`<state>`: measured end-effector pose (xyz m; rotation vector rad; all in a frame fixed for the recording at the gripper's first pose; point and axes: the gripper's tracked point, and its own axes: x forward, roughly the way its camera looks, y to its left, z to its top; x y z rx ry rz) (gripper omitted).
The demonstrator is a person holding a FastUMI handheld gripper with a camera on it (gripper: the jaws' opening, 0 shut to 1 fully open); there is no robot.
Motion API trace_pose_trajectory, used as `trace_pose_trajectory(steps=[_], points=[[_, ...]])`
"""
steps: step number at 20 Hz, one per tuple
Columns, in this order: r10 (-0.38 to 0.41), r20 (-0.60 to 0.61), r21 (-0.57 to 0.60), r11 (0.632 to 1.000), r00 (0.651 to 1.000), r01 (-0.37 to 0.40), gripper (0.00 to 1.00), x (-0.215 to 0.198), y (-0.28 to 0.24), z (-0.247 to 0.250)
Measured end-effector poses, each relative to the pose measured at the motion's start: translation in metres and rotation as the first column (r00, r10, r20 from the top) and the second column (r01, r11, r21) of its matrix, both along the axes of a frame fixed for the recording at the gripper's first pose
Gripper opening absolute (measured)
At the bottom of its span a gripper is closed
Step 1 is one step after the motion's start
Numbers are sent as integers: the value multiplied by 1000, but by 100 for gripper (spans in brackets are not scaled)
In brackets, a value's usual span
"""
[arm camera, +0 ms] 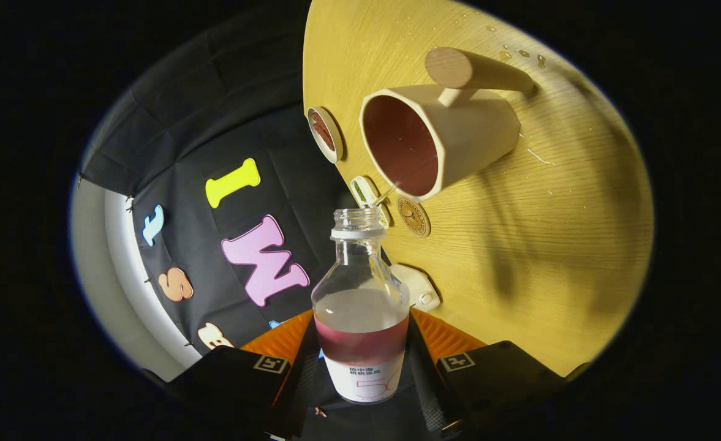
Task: Take the bottle from table, then pour the juice into the cup, finally place the bottle on the coaster
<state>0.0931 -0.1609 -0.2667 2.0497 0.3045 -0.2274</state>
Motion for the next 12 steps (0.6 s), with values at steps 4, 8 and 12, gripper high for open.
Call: trace_pose_trajectory(steps=[4, 8, 12], points=[[-43, 27, 27, 999, 999, 43, 74, 5, -11, 10], [-72, 28, 70, 995, 997, 70, 74, 8, -14, 14], [-103, 23, 105, 989, 994, 101, 74, 9, -15, 21]])
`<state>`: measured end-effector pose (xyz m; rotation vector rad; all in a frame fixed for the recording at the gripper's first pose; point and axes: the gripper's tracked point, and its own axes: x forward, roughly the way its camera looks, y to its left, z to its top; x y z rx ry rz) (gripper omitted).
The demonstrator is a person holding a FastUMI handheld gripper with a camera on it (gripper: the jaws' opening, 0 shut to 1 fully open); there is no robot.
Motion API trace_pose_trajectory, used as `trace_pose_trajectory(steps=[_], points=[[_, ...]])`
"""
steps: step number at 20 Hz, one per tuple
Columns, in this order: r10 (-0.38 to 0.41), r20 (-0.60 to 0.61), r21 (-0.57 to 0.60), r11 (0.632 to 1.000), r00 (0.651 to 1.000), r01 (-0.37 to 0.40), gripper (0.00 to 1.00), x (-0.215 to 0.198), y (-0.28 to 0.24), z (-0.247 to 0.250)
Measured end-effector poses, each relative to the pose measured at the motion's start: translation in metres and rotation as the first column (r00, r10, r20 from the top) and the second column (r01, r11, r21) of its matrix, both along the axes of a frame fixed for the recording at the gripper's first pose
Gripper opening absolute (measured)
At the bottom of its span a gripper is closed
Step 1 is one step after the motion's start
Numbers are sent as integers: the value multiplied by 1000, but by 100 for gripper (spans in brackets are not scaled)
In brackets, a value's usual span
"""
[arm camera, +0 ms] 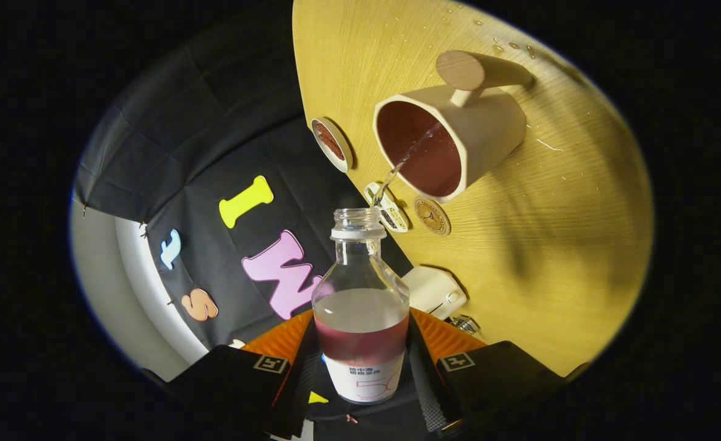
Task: Take the bottle from table, then pour the juice into the cup, finally place the bottle on the coaster
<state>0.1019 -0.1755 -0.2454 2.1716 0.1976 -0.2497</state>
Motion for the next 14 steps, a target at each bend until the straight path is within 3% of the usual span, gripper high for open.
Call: trace_pose_trajectory(steps=[14], points=[[-158, -17, 165, 973, 987, 158, 74, 13, -20, 17]])
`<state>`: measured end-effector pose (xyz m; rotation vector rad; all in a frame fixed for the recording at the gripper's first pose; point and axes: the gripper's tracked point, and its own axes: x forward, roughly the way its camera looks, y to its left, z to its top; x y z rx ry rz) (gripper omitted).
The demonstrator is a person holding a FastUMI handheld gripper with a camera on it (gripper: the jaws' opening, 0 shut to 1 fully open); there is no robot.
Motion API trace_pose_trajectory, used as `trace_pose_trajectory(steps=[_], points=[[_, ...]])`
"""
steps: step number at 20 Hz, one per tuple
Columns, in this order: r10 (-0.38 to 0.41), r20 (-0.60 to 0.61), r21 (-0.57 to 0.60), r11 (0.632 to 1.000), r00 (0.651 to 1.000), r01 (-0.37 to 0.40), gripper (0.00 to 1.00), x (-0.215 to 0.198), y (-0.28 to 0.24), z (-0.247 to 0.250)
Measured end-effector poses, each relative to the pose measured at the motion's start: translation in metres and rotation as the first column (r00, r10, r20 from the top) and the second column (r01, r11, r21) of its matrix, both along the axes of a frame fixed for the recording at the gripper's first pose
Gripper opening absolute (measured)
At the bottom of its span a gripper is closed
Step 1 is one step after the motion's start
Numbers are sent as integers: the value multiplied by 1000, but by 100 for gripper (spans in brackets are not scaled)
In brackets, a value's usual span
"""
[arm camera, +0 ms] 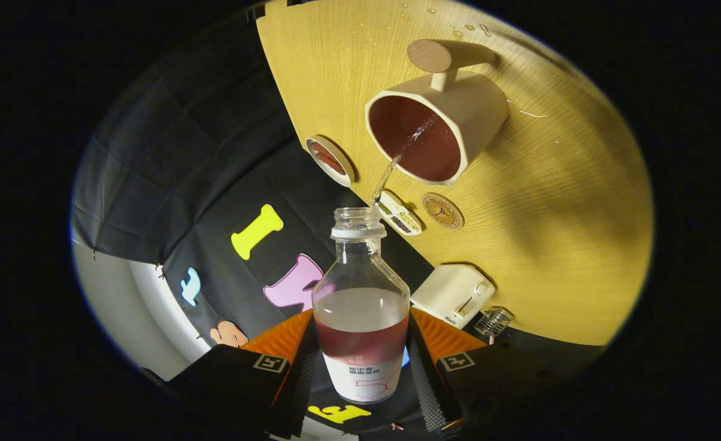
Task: Take the bottle from table, then pour the juice into the cup, finally place the bottle on the coaster
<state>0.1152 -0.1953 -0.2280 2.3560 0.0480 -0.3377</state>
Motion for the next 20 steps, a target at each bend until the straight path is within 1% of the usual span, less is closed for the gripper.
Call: trace_pose_trajectory(steps=[3, 5, 11, 20], points=[[-51, -2, 26, 998, 999, 51, 74, 2, -11, 4], [-69, -2, 33, 997, 998, 69, 74, 3, -16, 5], [-66, 4, 32, 997, 998, 65, 74, 7, -17, 12], [-64, -8, 29, 998, 998, 64, 74, 3, -15, 9]])
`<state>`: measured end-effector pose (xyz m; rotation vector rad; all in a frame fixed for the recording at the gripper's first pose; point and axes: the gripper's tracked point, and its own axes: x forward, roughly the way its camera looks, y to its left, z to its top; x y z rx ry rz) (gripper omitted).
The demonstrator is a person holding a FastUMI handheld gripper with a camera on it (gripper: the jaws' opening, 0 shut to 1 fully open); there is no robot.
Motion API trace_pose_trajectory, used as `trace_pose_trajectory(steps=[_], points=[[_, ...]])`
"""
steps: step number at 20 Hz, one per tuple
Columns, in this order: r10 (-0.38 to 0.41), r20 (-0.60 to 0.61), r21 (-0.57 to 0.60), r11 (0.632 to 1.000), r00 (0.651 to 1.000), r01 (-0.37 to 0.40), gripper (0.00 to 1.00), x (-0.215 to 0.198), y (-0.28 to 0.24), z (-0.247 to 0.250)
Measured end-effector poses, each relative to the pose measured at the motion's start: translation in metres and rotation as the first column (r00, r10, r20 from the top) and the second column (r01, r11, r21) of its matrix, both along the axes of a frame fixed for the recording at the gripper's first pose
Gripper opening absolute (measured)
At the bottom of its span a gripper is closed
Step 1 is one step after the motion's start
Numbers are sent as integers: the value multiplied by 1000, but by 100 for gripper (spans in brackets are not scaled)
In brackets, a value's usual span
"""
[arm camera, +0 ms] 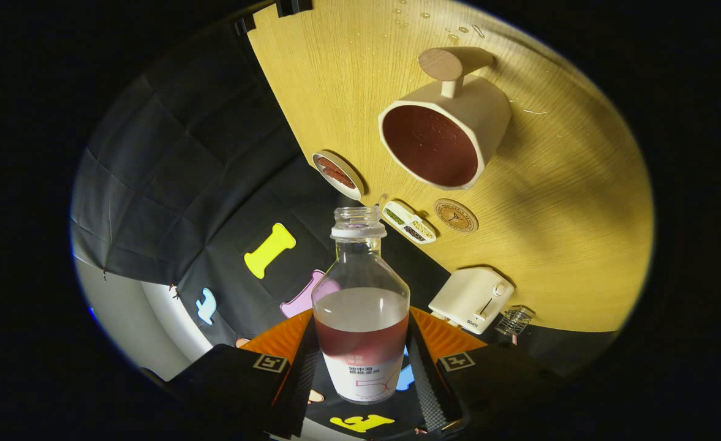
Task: Take the bottle from table, then pour the juice into the cup, finally place the bottle on the coaster
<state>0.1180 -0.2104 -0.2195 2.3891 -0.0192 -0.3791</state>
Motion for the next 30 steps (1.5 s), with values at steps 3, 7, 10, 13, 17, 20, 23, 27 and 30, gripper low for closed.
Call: trace_pose_trajectory(steps=[3, 7, 10, 13, 17, 20, 23, 27, 30], points=[[4, 0, -4, 1000, 1000, -4, 74, 0, -1, 2], [14, 1, -10, 1000, 1000, -14, 74, -1, 0, 1], [21, 1, -10, 1000, 1000, -20, 74, -3, 2, 1], [30, -1, -27, 999, 1000, -30, 74, -4, 4, 1], [75, -28, -128, 989, 997, -78, 74, -8, 13, -5], [121, -69, -274, 952, 990, -135, 74, -11, 22, -8], [185, -109, -430, 877, 977, -214, 74, -12, 36, -12], [243, -243, -701, 625, 939, -343, 74, -14, 51, -16], [237, -337, -852, 335, 911, -402, 74, -6, 62, -13]])
